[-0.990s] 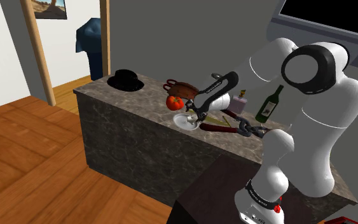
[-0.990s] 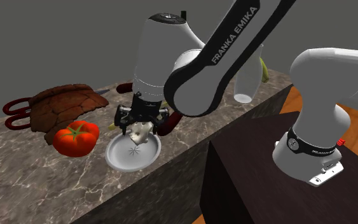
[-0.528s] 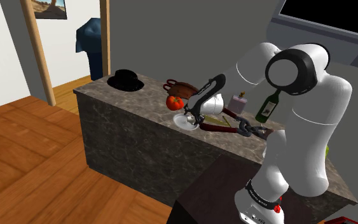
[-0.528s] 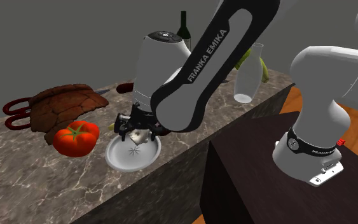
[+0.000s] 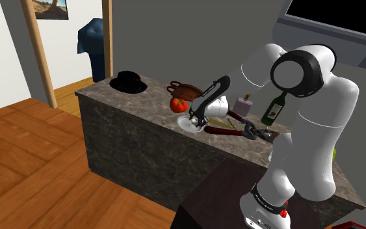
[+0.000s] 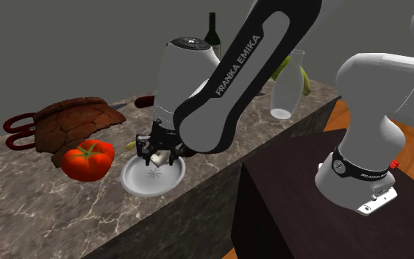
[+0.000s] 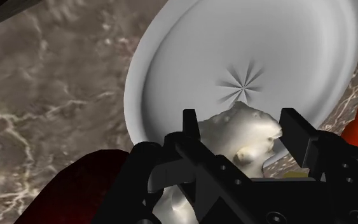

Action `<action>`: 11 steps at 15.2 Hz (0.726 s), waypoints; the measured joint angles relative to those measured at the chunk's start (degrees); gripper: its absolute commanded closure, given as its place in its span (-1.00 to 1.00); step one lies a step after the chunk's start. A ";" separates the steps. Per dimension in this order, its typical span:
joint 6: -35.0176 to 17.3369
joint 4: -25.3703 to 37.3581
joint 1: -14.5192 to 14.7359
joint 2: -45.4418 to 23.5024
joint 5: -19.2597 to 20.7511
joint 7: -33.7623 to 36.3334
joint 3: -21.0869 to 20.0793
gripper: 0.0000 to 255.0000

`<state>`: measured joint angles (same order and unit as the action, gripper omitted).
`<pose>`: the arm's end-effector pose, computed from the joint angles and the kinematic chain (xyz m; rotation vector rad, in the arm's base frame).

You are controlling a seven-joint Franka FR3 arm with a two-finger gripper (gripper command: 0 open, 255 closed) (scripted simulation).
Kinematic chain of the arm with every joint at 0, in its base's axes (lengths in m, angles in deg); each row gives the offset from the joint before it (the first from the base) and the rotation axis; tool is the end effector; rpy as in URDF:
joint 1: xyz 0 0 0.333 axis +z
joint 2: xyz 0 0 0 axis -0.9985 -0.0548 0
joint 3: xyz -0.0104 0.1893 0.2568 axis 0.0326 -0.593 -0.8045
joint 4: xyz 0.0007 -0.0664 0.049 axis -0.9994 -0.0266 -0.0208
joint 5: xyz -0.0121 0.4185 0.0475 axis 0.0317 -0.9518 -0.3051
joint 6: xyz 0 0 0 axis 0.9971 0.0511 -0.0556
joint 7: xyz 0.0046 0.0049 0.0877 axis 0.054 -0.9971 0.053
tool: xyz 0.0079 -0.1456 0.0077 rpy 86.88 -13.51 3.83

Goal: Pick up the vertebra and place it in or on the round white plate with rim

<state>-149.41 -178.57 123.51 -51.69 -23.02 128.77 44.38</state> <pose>0.5044 -0.1351 0.1897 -2.1440 2.1084 -0.4783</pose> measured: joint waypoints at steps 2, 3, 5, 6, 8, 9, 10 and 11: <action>0.00 0.00 0.00 0.00 0.00 0.00 -0.01 1.00; 0.01 0.01 0.01 0.01 0.00 0.00 -0.02 1.00; 0.02 0.00 0.06 0.03 0.04 0.03 0.02 1.00; 0.02 0.00 0.07 0.03 0.05 0.03 0.04 1.00; -0.01 0.00 0.02 0.03 0.00 -0.01 -0.03 1.00; 0.31 -0.10 0.90 0.37 0.79 0.57 1.08 1.00; 0.73 -0.24 2.22 0.87 1.97 1.45 2.66 1.00; 1.36 -0.34 4.16 1.54 3.65 2.75 4.88 1.00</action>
<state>-148.05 -178.91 127.68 -50.15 -19.37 131.52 49.26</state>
